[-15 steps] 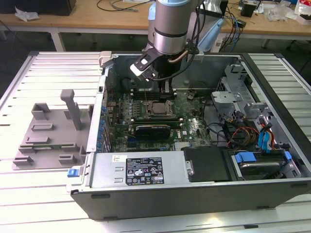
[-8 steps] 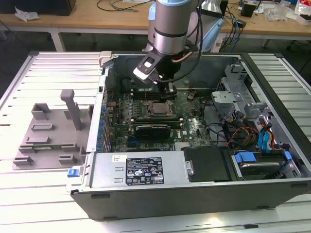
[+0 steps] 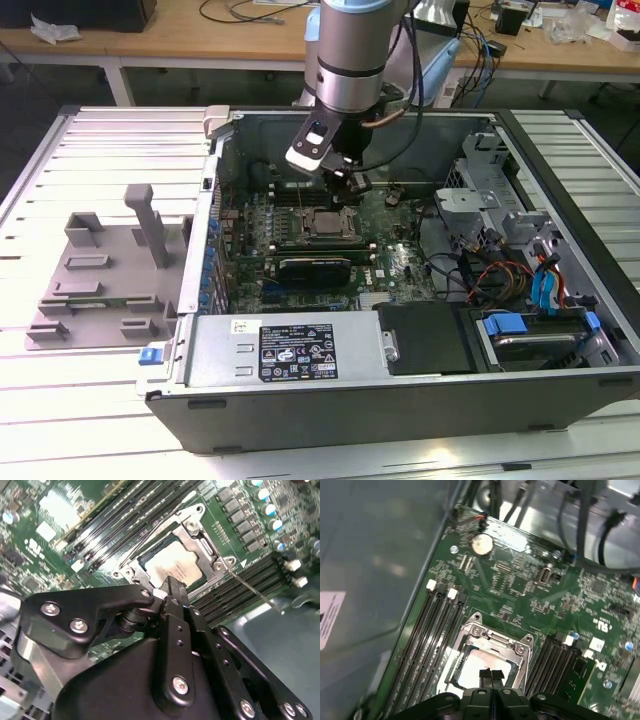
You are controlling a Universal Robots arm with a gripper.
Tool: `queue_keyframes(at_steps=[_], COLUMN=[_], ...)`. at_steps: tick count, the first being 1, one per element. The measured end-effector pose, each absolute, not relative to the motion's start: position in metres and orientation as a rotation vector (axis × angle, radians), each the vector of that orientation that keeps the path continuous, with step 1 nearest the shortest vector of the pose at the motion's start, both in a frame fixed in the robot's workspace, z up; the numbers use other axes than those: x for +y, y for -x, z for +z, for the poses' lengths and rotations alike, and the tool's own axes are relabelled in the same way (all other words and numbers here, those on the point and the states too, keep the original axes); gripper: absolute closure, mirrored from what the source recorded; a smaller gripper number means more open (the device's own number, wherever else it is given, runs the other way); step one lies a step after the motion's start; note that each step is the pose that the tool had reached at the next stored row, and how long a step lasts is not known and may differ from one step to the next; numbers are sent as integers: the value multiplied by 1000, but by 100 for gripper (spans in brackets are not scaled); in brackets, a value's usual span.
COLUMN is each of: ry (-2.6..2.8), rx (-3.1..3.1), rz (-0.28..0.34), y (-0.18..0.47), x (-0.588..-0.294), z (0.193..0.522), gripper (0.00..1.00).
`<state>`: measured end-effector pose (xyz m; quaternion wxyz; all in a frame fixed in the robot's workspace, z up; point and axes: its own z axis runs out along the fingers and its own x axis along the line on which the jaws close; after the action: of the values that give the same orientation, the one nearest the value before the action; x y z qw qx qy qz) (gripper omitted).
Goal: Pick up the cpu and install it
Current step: 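Close the cpu cover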
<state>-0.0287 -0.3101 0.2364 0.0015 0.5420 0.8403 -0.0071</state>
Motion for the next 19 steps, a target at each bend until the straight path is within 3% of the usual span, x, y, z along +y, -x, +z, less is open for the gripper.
queue_keyframes(at_steps=[19], ry=[-886], rx=[3007], rz=[-20], y=[29], x=[-310], z=[236], gripper=[89])
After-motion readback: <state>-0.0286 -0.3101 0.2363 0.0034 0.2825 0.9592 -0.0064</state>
